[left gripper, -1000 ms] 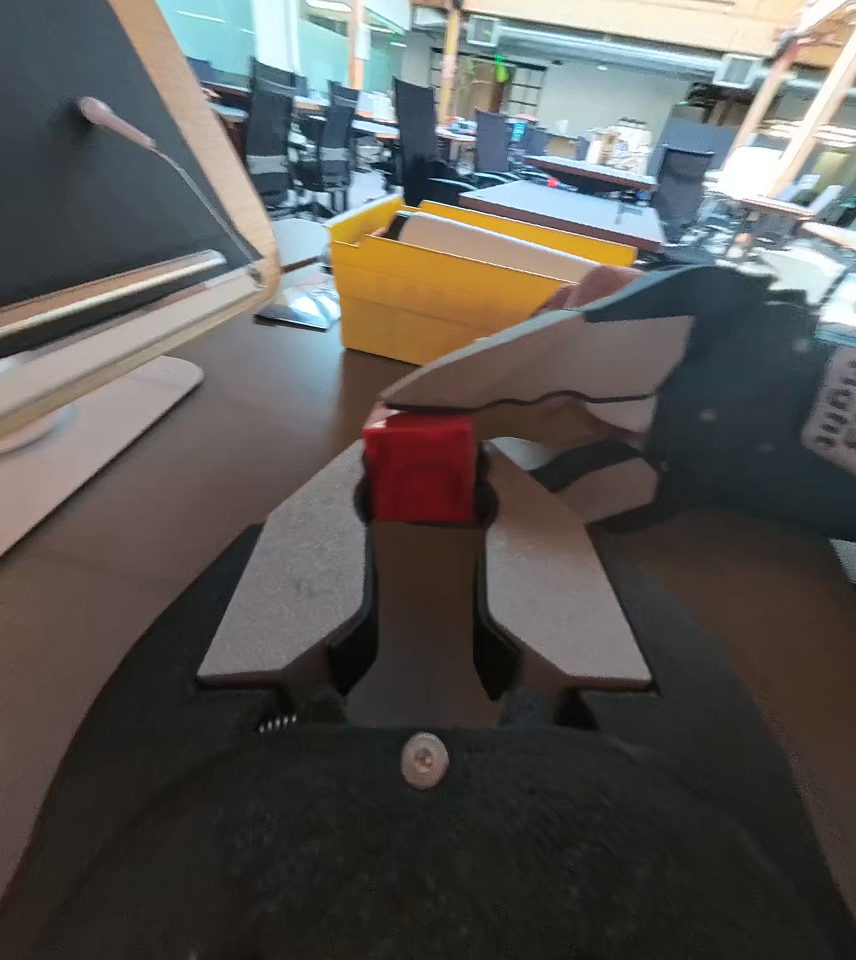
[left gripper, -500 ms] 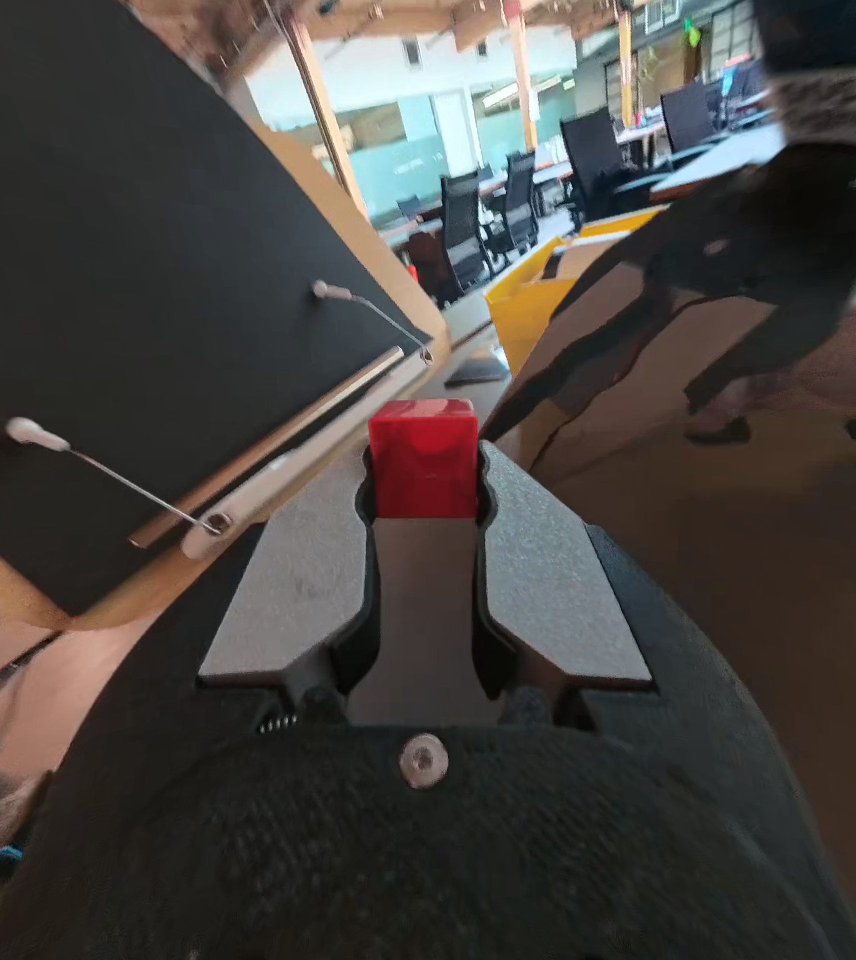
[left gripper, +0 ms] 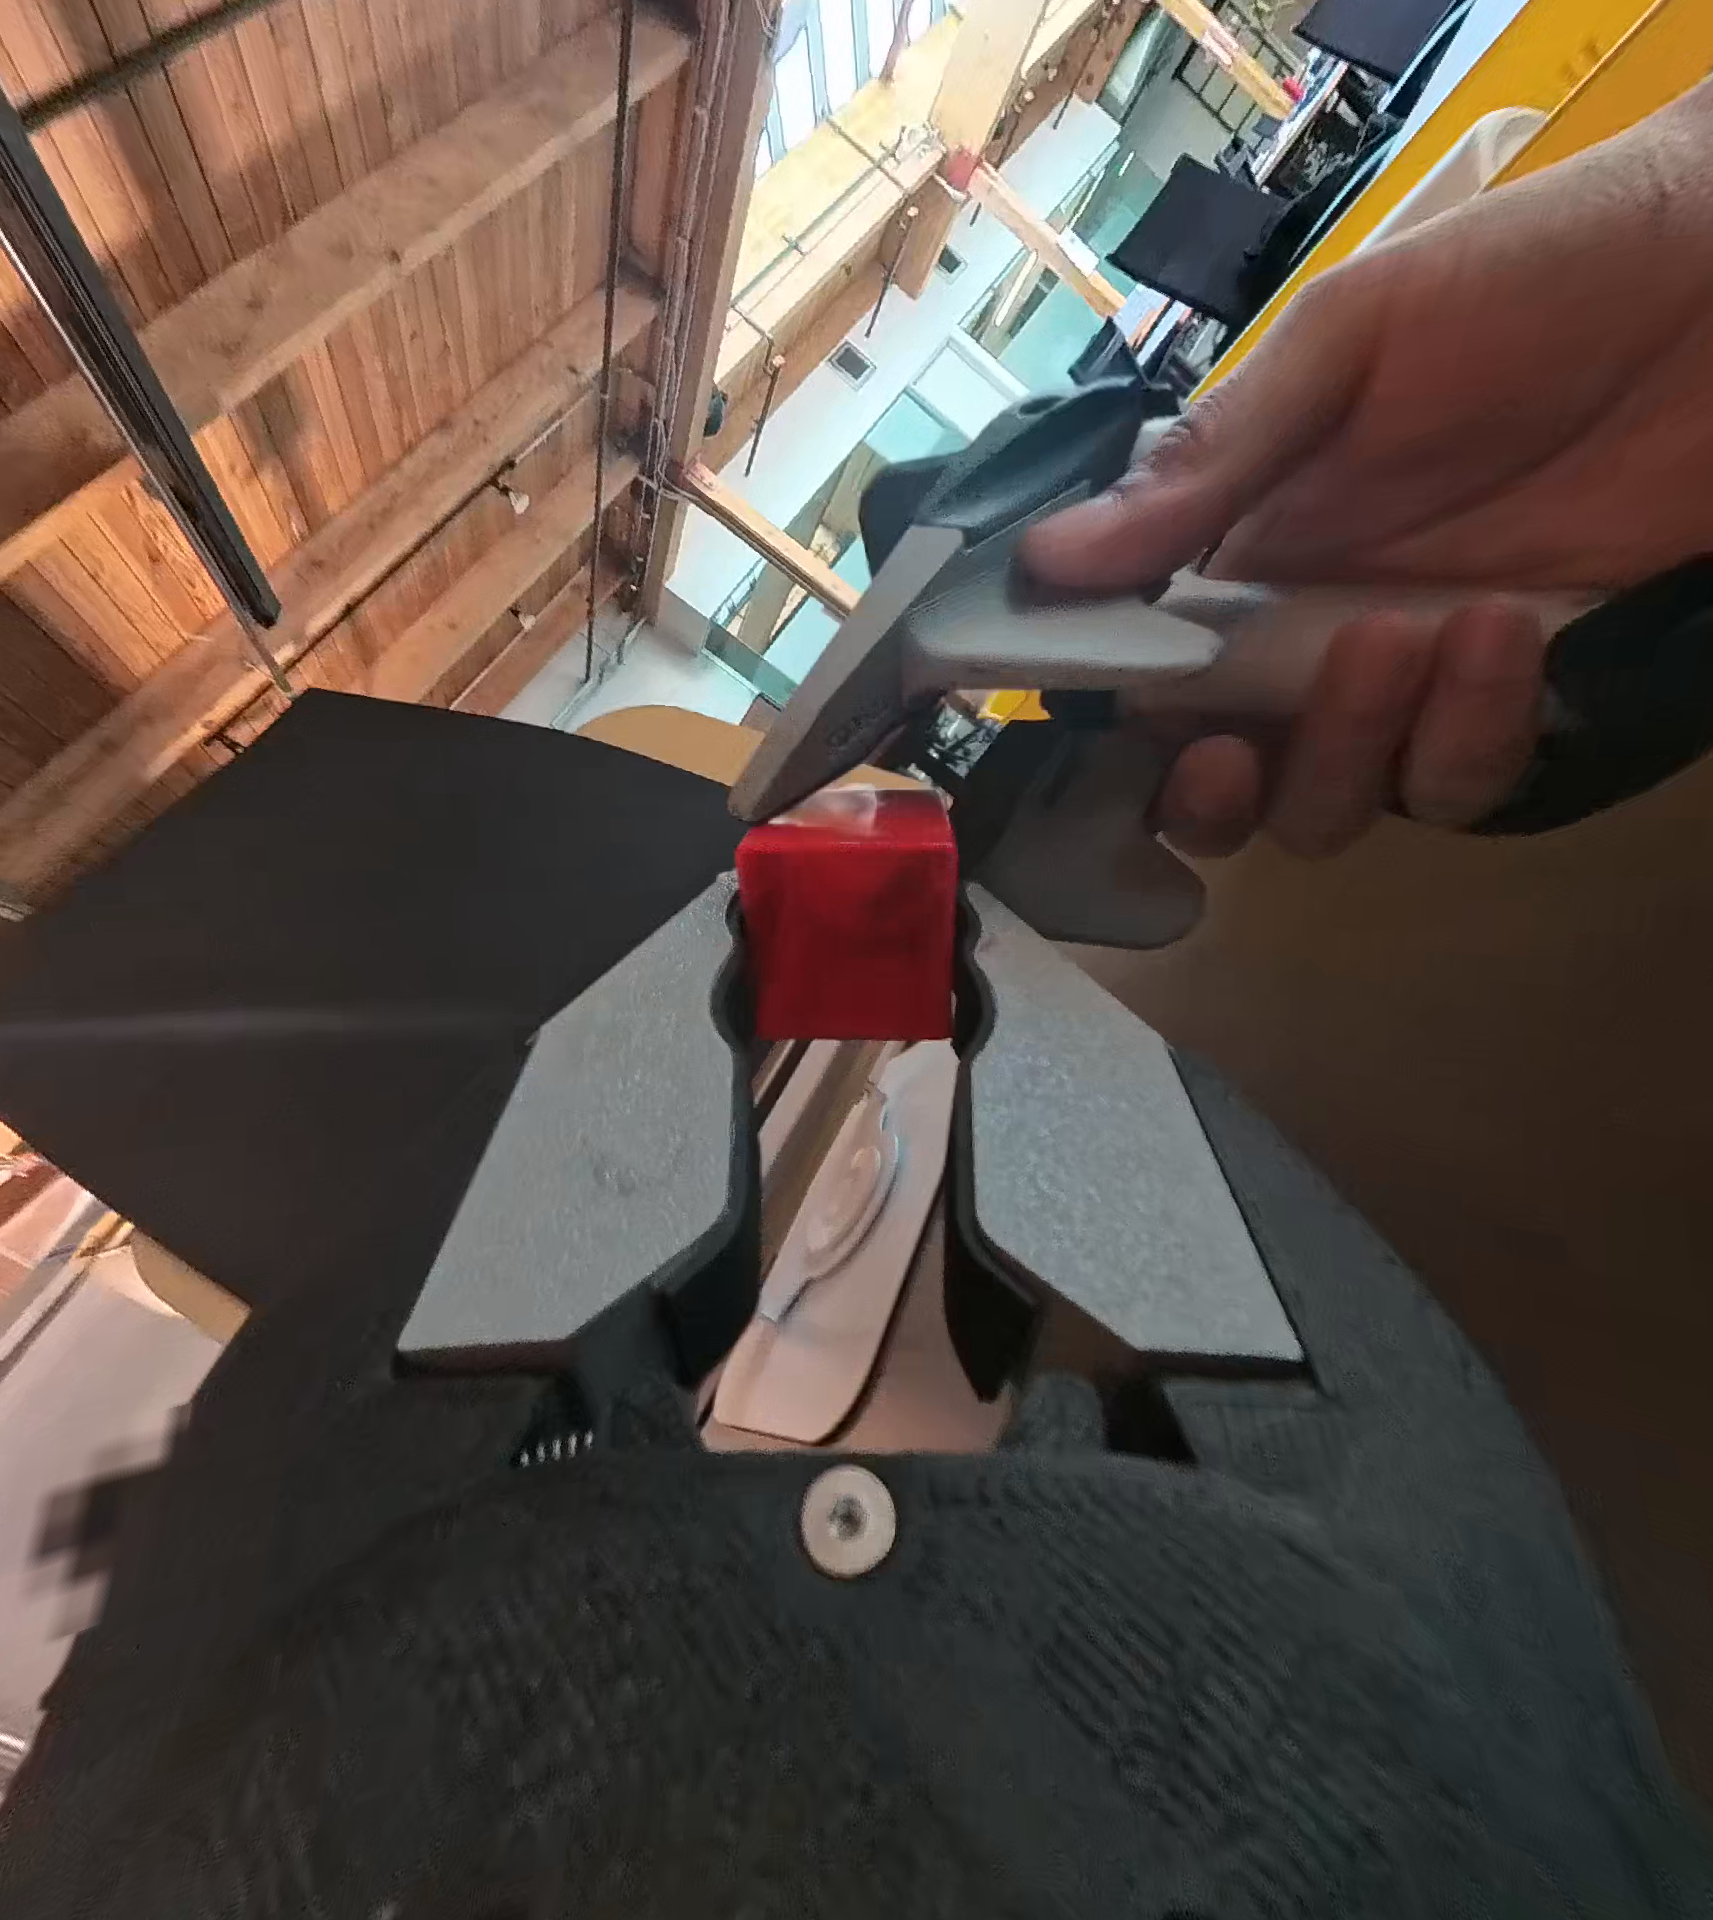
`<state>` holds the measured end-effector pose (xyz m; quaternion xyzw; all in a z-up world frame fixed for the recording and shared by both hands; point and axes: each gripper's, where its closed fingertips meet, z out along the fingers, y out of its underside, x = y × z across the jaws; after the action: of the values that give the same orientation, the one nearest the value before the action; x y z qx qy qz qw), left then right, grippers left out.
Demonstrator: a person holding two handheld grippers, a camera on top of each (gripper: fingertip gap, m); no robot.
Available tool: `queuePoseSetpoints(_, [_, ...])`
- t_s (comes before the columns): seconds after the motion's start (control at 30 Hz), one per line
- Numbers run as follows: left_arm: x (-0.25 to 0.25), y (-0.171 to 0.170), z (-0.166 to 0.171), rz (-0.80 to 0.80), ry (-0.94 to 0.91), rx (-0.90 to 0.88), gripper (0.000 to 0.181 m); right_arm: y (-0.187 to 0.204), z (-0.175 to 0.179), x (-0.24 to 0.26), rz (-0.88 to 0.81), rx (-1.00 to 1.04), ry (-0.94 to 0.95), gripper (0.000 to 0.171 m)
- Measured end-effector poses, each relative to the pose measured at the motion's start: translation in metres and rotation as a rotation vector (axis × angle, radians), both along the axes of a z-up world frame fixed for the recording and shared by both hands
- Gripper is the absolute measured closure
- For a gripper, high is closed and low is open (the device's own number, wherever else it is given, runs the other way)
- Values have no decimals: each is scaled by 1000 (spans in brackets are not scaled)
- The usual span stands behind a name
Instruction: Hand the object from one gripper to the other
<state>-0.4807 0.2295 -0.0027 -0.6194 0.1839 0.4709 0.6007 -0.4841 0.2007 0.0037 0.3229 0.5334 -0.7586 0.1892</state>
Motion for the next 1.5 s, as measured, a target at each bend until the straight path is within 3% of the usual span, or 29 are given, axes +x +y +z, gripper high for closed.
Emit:
queuePoseSetpoints(0.07, [1, 0, 1, 6, 21, -1, 148, 0, 2, 2, 13, -22, 0, 133])
queuePoseSetpoints(0.43, [-3, -1, 0, 31, 13, 34, 148, -1, 1, 0, -102, 114, 115, 134])
queuePoseSetpoints(0.6, [-13, 2, -11, 27, -188, 5, 145, 7, -1, -8, -221, 251, 201, 136])
queuePoseSetpoints(1.07, [-32, 4, -43, -57, -583, -47, 138, 59, -34, -41, -590, 940, 461, 136])
queuePoseSetpoints(1.27, [-40, -2, -41, -114, -755, -9, 135, 72, -40, -47, -696, 1332, 737, 136])
queuePoseSetpoints(1.37, [-33, -1, -39, -172, -790, -7, 133, 63, -31, -40, -727, 1491, 974, 135])
queuePoseSetpoints(1.43, [-23, 1, -37, -269, -934, -3, 131, 60, -25, -36, -752, 1590, 1122, 136])
queuePoseSetpoints(1.5, [-20, 3, -39, -329, -1100, -4, 113, 57, -21, -34, -777, 1658, 1224, 136])
